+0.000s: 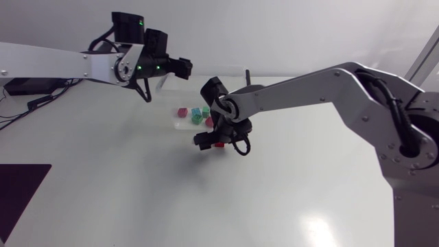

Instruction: Place the duplo bricks in the container

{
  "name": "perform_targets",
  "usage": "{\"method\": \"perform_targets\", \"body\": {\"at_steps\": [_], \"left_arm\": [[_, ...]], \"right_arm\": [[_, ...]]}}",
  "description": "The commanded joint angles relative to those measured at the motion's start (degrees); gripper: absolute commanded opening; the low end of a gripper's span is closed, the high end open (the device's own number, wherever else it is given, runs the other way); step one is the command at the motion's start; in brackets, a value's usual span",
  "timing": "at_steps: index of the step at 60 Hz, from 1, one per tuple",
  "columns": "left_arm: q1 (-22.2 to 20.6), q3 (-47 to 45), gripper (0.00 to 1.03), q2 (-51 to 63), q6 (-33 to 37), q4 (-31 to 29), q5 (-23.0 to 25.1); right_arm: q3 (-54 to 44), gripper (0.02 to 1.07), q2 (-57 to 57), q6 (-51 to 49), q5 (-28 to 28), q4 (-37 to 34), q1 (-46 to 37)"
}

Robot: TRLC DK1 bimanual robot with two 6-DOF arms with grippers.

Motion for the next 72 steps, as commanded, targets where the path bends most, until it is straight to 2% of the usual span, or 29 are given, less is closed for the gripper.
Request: {"method": "perform_targets", "body": {"at_steps": [1,11,35,44,51,57,72], "left_arm": [[0.9,-5.47,0.93,-7.41,-1.34,2.06,-0.34],[1.86,-16.54,0.94,-17.87,-1.43,5.14,-0.08],[3.36,-34.91,0.94,-37.3,-1.25,4.96,3.44],[3.01,-39.04,0.94,-41.6,-0.64,5.05,3.44],[2.92,-40.98,0.94,-43.63,-0.55,4.96,3.53],[2.92,-41.5,0.94,-44.86,-0.29,4.61,3.7],[2.48,-43.0,0.94,-48.11,-0.11,3.82,3.88]], "right_arm": [[2.06,0.99,2.33,3.0,0.67,-1.36,-0.08],[3.2,0.98,2.86,4.85,0.76,-2.42,-0.34],[3.47,0.97,2.86,9.07,1.64,-3.74,-0.96],[5.58,0.85,4.0,10.04,1.64,-4.09,-1.75],[7.25,0.81,4.97,10.65,1.55,-5.41,-2.19],[8.48,0.71,5.85,11.09,0.59,-6.29,-3.16],[12.26,0.67,8.05,11.53,-0.29,-9.98,-3.68]]}}
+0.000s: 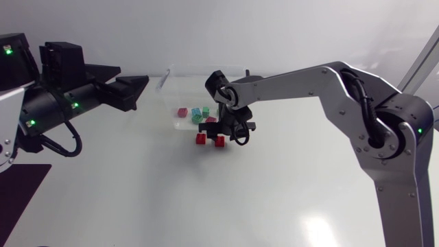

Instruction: Place the duplo bricks in the container

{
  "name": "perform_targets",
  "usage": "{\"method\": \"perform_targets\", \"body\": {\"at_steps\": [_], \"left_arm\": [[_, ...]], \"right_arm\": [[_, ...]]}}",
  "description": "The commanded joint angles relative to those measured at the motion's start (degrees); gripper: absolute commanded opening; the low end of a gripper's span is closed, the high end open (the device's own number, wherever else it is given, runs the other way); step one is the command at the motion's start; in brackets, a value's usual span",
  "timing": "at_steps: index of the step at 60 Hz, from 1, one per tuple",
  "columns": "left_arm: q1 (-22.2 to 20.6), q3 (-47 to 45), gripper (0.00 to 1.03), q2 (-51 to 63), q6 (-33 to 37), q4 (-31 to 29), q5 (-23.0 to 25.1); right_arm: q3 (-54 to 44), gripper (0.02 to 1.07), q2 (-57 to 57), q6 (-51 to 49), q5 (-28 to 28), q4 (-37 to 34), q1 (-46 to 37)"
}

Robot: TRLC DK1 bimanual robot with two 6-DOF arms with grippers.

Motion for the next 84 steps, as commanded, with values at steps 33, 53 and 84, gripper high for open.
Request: {"method": "perform_targets", "body": {"at_steps": [33,53,84], "left_arm": [[-0.1,-4.1,0.94,-6.69,1.19,-0.53,1.37],[-0.01,-4.45,0.94,-7.93,1.62,-0.71,1.63],[0.52,-5.07,0.94,-10.12,1.71,-1.94,2.86]], "right_arm": [[6.18,0.68,4.58,1.65,-0.95,-6.77,0.98],[7.41,0.62,5.38,1.56,-2.01,-7.74,1.15],[10.4,0.52,7.4,1.39,-3.24,-9.58,0.71]]}}
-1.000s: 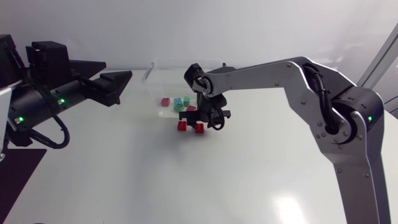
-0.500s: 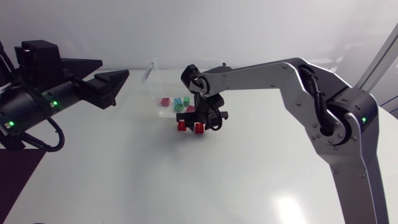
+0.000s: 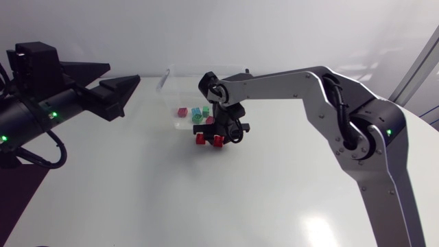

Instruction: Place the duplo bricks in the container

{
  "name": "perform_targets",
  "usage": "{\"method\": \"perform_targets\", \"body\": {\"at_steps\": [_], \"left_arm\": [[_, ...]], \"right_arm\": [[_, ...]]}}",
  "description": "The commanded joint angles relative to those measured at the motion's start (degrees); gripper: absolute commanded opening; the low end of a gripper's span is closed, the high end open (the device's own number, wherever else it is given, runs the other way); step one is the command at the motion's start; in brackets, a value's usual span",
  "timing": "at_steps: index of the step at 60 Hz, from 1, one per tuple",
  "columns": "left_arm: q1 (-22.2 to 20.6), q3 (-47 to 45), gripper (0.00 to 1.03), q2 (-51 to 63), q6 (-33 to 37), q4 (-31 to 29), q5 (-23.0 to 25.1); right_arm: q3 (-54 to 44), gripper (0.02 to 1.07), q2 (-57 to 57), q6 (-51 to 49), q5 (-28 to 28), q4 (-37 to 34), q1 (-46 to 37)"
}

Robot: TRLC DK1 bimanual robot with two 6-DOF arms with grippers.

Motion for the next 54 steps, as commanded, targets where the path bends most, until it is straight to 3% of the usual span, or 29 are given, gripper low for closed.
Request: {"method": "perform_targets", "body": {"at_steps": [1,15,30,54], "left_arm": [[0.45,-1.68,0.94,-0.97,0.31,-0.36,0.9],[0.45,-2.56,0.94,-1.49,0.84,-0.28,1.42],[0.54,-3.0,0.94,-1.49,1.28,-0.89,1.42],[1.6,-4.23,0.94,-1.93,3.13,-6.08,2.3]], "right_arm": [[1.66,0.52,2.24,1.39,-0.2,-1.01,-0.23],[2.45,0.45,2.94,1.56,-0.73,-1.1,-0.93],[-0.45,0.44,1.36,1.3,-0.82,-0.22,-0.67],[-14.69,0.44,-17.36,-2.83,4.46,7.86,4.08]]}}
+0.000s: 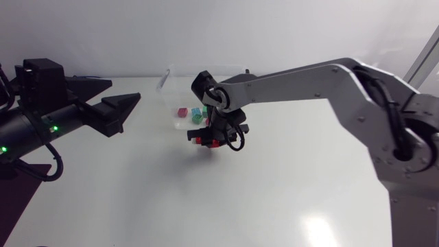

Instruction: Place the duplo bricks in the container

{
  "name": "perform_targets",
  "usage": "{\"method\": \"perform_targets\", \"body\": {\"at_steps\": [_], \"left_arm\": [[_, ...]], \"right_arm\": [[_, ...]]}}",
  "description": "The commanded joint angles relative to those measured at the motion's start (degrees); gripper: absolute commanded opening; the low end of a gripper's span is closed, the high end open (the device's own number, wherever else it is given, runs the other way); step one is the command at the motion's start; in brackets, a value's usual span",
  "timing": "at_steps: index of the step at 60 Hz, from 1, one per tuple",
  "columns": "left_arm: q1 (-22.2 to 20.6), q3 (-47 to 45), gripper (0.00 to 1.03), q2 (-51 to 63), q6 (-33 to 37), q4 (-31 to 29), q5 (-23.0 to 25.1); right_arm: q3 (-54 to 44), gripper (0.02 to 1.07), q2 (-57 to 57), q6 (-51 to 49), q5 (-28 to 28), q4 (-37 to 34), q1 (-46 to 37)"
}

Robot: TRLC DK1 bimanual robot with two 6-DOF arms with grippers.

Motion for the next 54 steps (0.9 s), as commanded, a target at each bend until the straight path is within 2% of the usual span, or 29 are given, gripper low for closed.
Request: {"method": "perform_targets", "body": {"at_steps": [1,13,28,47,54], "left_arm": [[0.48,-2.02,0.94,-0.29,1.14,-0.79,0.79],[0.13,-2.55,0.94,2.17,0.79,-1.23,0.79],[-2.95,-1.06,0.94,11.92,-0.88,0.79,0.79],[-7.87,3.95,0.94,25.72,-3.08,4.49,-1.14],[-9.19,6.85,0.94,31.79,-4.4,5.54,-1.75]], "right_arm": [[-2.25,0.44,-6.7,-1.15,1.66,2.03,-0.01],[-1.99,0.44,-16.37,-3.17,7.02,6.78,1.84],[4.16,0.44,-14.52,-4.23,7.11,6.95,-0.18],[16.38,0.46,-4.06,-5.81,7.02,6.86,-6.25],[22.88,0.5,1.74,-5.72,7.02,5.02,-8.27]]}}
